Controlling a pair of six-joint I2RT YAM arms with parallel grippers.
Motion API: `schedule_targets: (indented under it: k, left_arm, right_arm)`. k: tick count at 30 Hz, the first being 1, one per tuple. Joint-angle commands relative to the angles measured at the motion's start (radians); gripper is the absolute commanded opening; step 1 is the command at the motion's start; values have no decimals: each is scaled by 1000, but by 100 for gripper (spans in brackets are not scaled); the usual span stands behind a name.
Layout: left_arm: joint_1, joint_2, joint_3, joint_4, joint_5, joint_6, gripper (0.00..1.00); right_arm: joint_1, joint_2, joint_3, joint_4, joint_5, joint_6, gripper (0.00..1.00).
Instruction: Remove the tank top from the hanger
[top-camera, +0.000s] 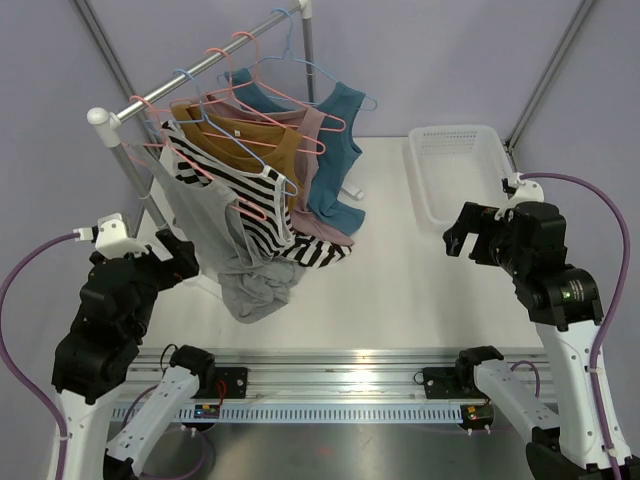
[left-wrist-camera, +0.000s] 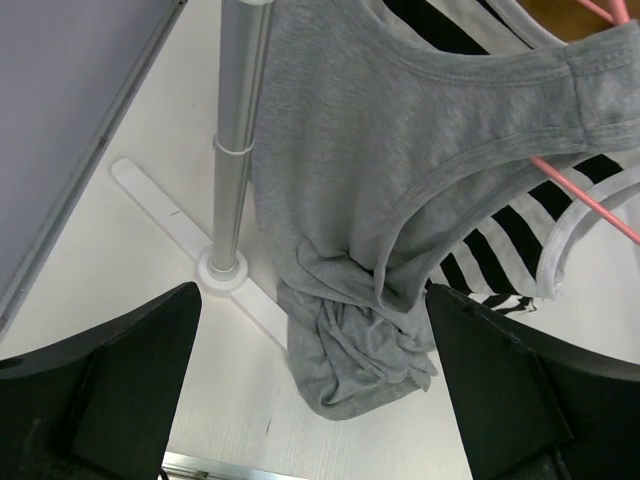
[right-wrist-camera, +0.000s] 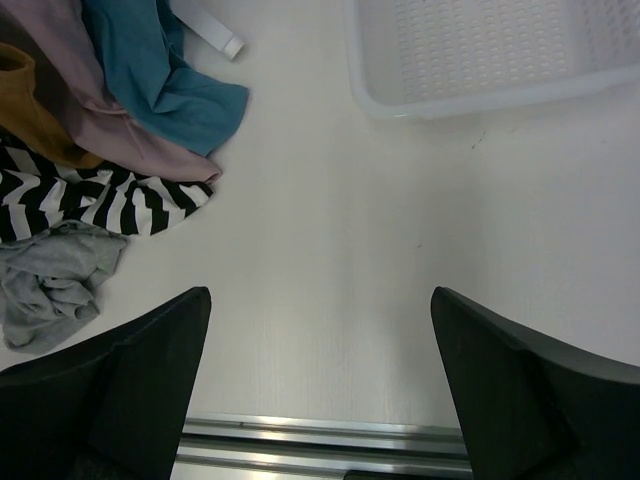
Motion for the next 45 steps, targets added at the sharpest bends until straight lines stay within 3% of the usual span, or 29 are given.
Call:
schedule_targets:
  k: [1,10,14,20,24,29,30,33,34,36,41,45]
  left_arm:
    - [-5,14,45,76,88,-43,99]
    - [-5,97,137,182,237,-189,99]
    - [-5,224,272,182,185,-218,99]
    - [-5,452,466,162,27,-215,98]
    - [-28,603,585,91,-106,-200,92]
    - [-65,721,639,53,-237,-185,71]
    - [-68,729,643,48,-263,-188,61]
    - [-75,746,642,28,-304,-199,53]
    - [-79,744,636,25,-314,-202,42]
    - [-83,741,636,24,-332,-202,33]
    - [-92,736,663,15,-352,-221,0]
    - [-109,724,675,48,-354,-232,0]
  right_arm:
    - [3,-16,-8,43,-60,38,99]
    - [3,-65,-80,190,-289,121,99]
    - [3,-71,-93,235,-340,168,100]
    - [1,-74,-96,212,-259,156,99]
    - [4,-74,-91,197,-257,151,99]
    - [4,-77,-79,198,-262,142,99]
    - [3,-76,-76,201,-262,142,99]
    - [3,-71,-70,201,-265,141,100]
    - [3,-70,-70,204,-268,141,99]
    - [1,-68,-71,209,-272,142,99]
    - [3,-51,-76,223,-289,142,99]
    - [1,-37,-82,237,-303,141,99]
